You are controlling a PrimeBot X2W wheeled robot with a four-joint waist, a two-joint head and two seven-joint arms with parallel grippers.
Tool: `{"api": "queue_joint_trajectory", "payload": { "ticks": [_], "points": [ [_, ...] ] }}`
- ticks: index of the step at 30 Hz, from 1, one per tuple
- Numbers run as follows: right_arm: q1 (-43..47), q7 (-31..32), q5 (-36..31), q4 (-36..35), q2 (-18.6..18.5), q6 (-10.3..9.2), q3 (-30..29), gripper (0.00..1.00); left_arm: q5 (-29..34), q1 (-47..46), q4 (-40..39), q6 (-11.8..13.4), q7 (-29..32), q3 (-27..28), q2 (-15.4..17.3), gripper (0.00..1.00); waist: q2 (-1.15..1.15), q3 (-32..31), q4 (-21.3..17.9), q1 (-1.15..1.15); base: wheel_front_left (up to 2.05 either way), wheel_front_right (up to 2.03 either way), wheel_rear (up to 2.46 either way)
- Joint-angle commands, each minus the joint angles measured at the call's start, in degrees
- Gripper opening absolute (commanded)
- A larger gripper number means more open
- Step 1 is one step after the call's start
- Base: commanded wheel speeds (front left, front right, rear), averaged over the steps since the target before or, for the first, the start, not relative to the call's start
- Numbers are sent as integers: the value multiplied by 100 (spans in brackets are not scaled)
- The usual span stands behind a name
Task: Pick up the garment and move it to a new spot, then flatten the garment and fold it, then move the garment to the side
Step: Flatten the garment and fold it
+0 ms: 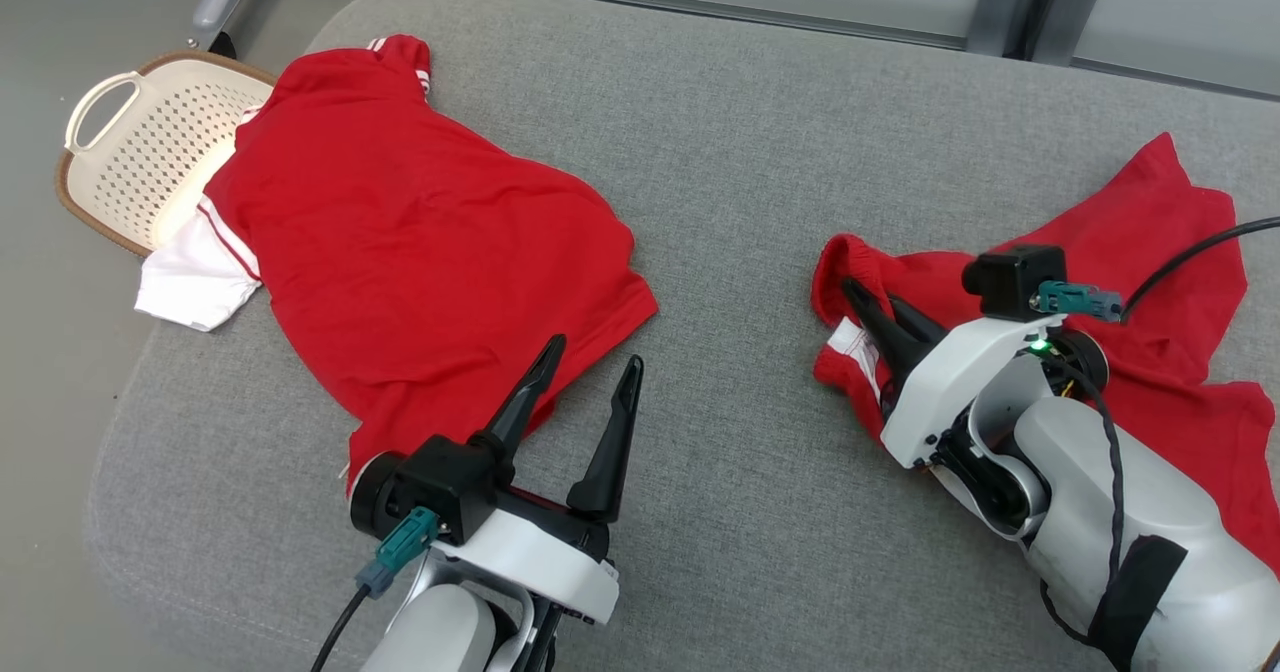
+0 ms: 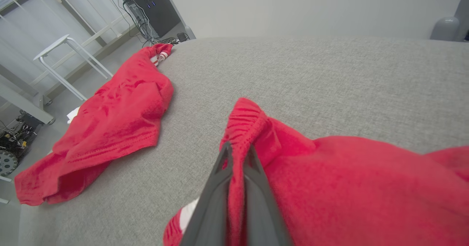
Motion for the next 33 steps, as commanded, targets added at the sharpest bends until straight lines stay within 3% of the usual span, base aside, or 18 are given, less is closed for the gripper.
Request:
{"api": "queue_joint_trajectory", "payload": {
  "ticks": [1,12,21,26,27,33],
  "points": [
    [-116,-48,25,71,-7,1,24,98,-19,-110,-17,41,-11,10,22,100,0,19,-3,0,0,0,0],
    [-318,-412,16,245,83,1,462,100,156,-114,125,-28,-11,187,21,100,0,-129,-437,0,0,0,0],
    [115,-1055,-117,-21,-77,1,200,100,330,66,200,-100,-11,469,22,100,0,-532,-1070,0,0,0,0],
    [579,-1130,-680,-343,-215,1,-491,100,405,180,237,-154,-11,644,22,100,0,-697,-1380,0,0,0,0],
    [957,-1129,-984,-616,-212,1,-1076,100,424,226,240,-170,-11,704,22,100,0,-739,-1468,0,0,0,0],
    [2307,-1132,-2046,-1580,89,1,-2781,100,512,362,310,-255,-11,853,22,100,0,-765,-1699,0,0,0,0]
  ]
}}
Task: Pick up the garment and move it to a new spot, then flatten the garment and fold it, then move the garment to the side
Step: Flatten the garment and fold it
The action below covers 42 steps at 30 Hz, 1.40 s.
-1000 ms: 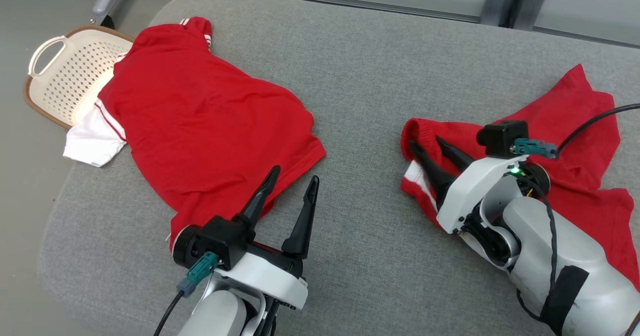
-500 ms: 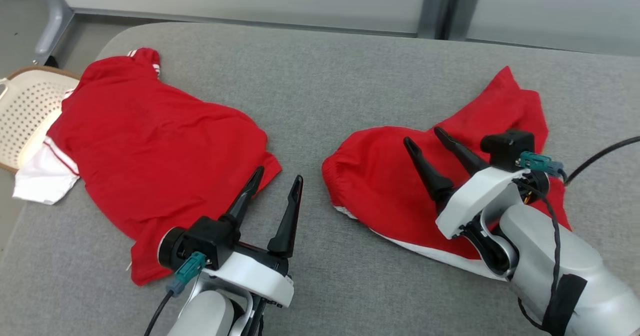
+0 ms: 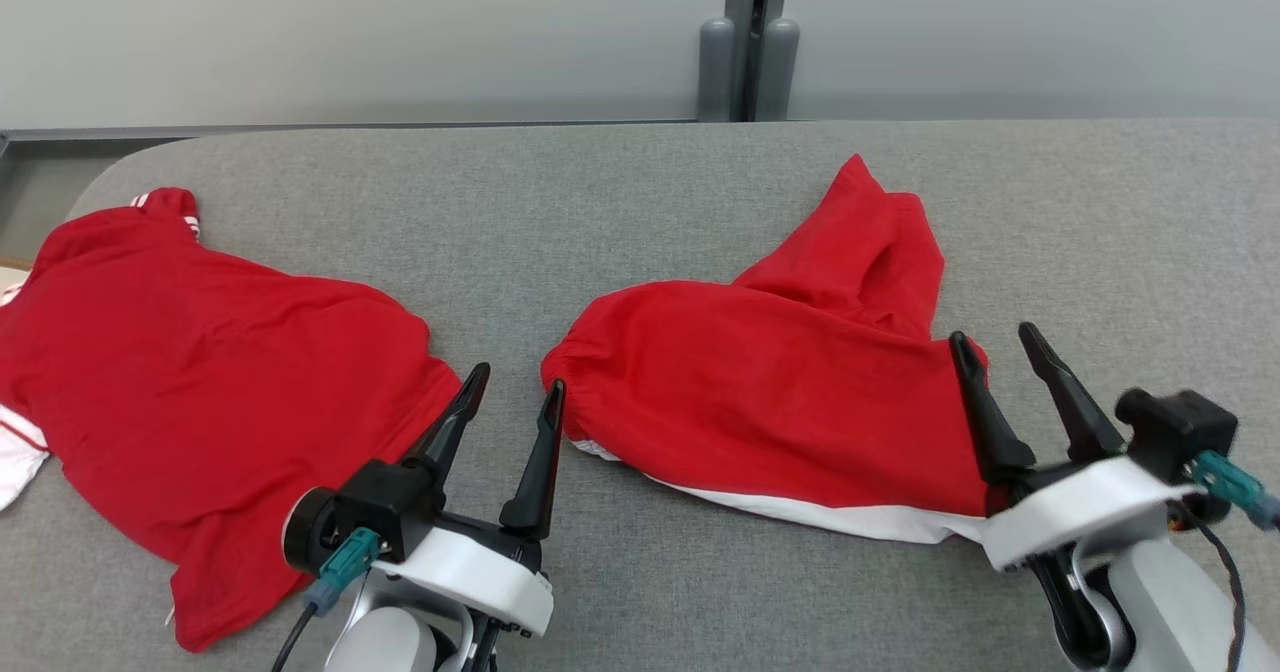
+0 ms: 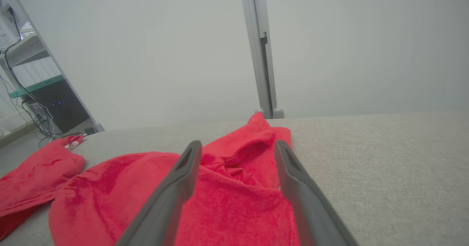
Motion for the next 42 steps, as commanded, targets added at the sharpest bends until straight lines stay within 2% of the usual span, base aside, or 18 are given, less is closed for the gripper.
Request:
{"api": "queue_joint_trajectory", "payload": {
  "ticks": [1,7,10,15,23,31,42],
  "points": [
    [303,-30,-223,-223,91,1,-345,100,66,78,45,-53,-11,46,22,100,0,-3,-77,0,0,0,0],
    [1312,-24,-1079,-891,665,1,-1404,100,49,144,117,-103,-11,189,22,100,0,41,-136,0,0,0,0],
    [1543,-23,-1322,-1028,896,1,-1588,100,29,153,114,-116,-11,209,22,100,0,69,-132,0,0,0,0],
    [1586,-22,-1465,-1106,1031,1,-1728,100,-8,137,131,-131,-11,178,22,100,0,91,-115,0,0,0,0],
    [1448,-22,-1583,-1116,1167,1,-2009,100,212,-71,995,-357,-11,-236,24,100,0,177,-164,0,0,0,0],
    [1362,-22,-1635,-1147,1196,1,-2064,100,193,-572,1960,-431,-11,-504,22,100,0,390,-269,0,0,0,0],
    [1282,-21,-1725,-1111,1182,1,-2078,100,-230,-989,2321,-446,-11,-665,22,100,0,546,-409,0,0,0,0]
  ]
}}
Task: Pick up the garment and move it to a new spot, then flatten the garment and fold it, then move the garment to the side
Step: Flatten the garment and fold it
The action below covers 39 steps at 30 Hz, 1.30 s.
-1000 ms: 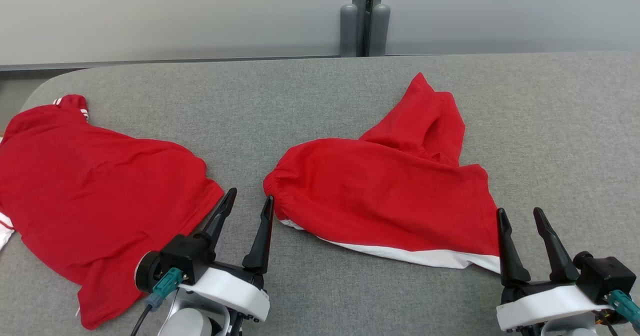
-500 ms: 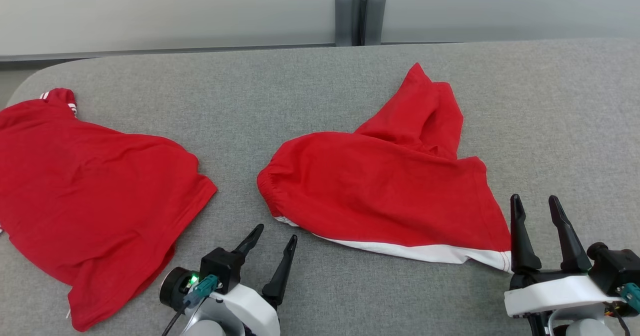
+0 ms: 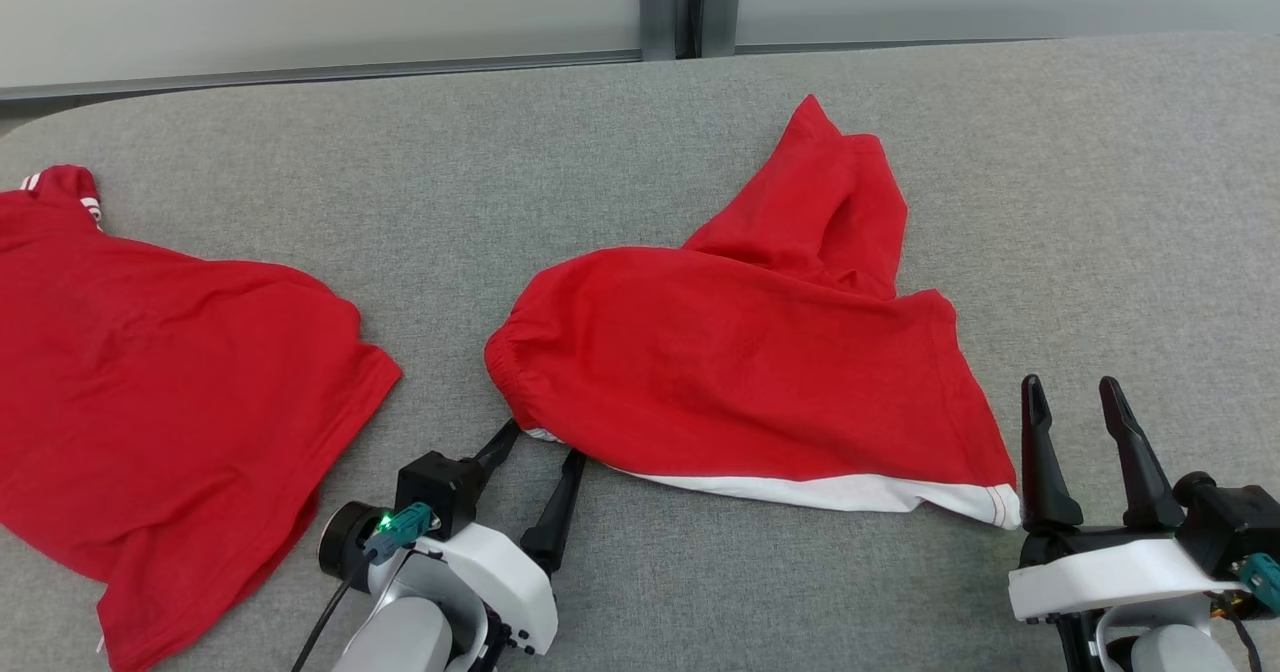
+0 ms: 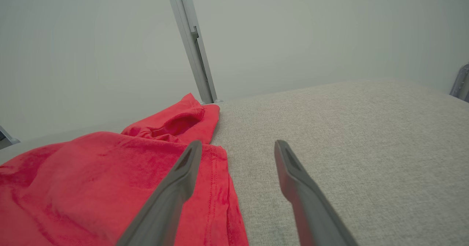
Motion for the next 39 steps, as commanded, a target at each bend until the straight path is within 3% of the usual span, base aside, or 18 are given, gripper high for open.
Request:
{"api": "queue_joint_trajectory", "payload": {
  "ticks": [1,3,4,6,21,31,39],
  "points": [
    [-46,-9,-26,12,-20,1,-15,100,-76,-123,-27,-5,-11,-39,22,100,0,15,-17,0,0,0,0],
    [-39,-9,-43,28,-17,1,-24,100,-135,-126,-71,-6,-11,-80,22,100,0,18,-24,0,0,0,0],
    [-35,-9,-47,33,-15,1,-32,100,-142,-133,-101,-7,-11,-112,22,55,0,22,-24,0,0,0,0],
    [-27,-9,-68,50,-13,1,-51,100,-181,-133,-147,-7,-12,-134,25,0,0,23,-15,0,0,0,0],
    [305,-9,-207,204,31,1,-80,100,-58,100,-581,-9,-11,-57,222,0,0,-49,99,0,0,0,0],
    [617,-9,20,364,-167,1,971,100,116,28,-596,-9,-11,172,239,0,0,-9,0,0,0,0,0],
    [499,-2,522,737,-340,0,1227,100,135,65,-561,-9,-11,171,206,0,0,-80,27,0,0,0,0]
  ]
}}
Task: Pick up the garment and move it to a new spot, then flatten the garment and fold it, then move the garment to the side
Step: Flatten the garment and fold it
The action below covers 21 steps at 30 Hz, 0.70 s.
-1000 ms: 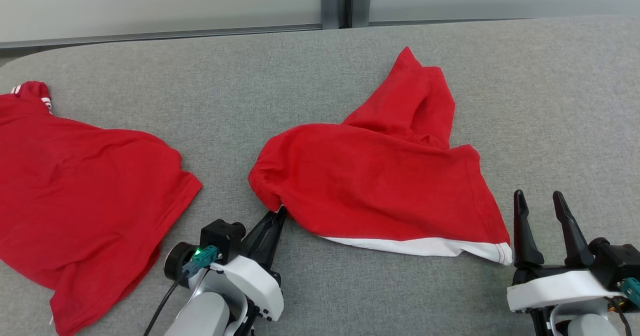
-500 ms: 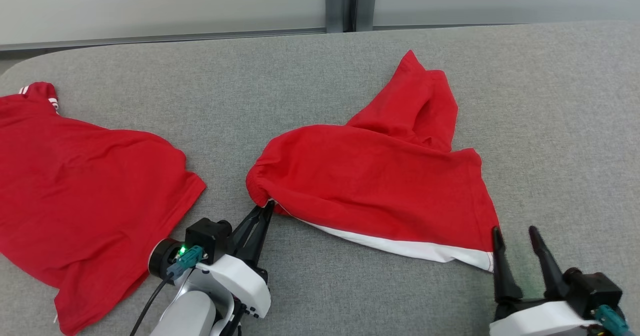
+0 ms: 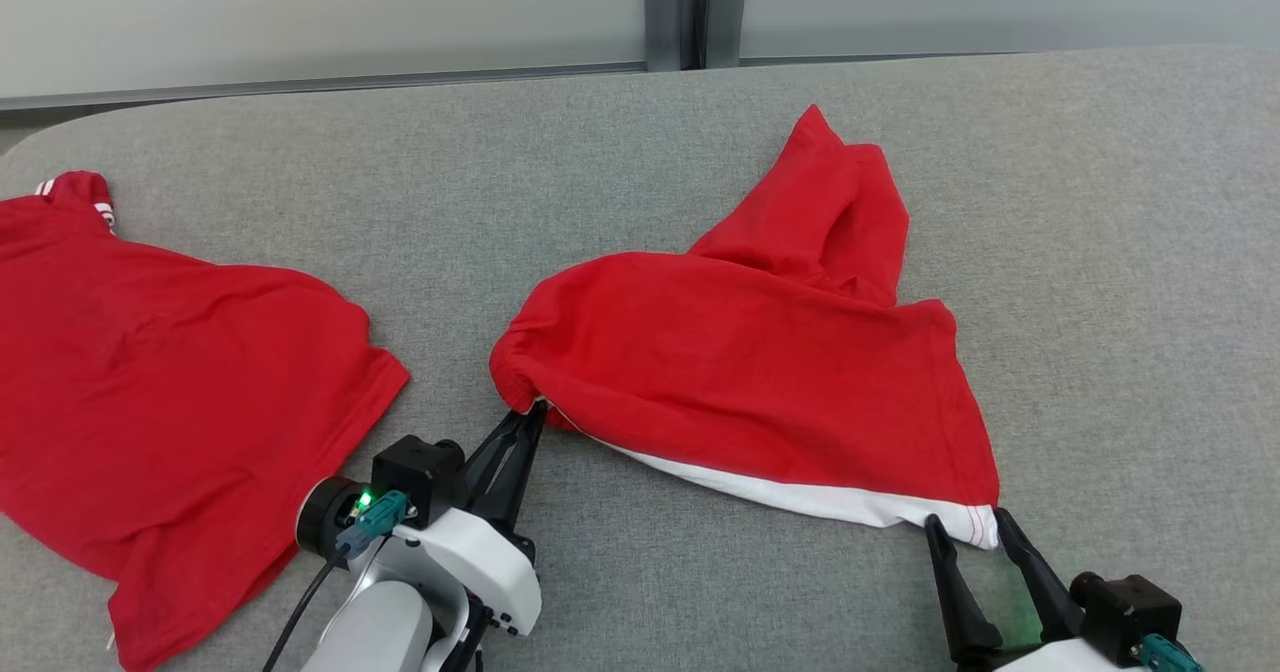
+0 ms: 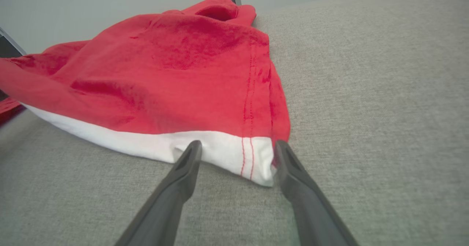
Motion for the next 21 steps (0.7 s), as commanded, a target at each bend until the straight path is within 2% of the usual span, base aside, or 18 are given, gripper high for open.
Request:
{"api": "queue_joint_trajectory", "payload": {
  "ticks": [1,10,12,13,21],
  "points": [
    [-74,-2,48,38,-57,-1,-1,100,16,11,14,-9,-11,15,20,0,0,-13,13,0,0,0,0],
    [-135,0,321,229,-192,0,318,100,32,59,22,-9,-11,2,8,0,0,-76,57,0,0,0,0],
    [-157,0,388,239,-233,-1,403,23,33,67,18,-9,-11,-3,7,0,0,-88,59,0,0,0,0],
    [-176,0,408,229,-258,0,454,0,37,69,18,-9,-11,-3,7,0,0,-92,60,0,0,0,0],
    [-219,-8,393,1,-424,0,485,0,65,117,99,-9,-11,10,19,0,0,-152,70,0,0,0,0]
  ]
}}
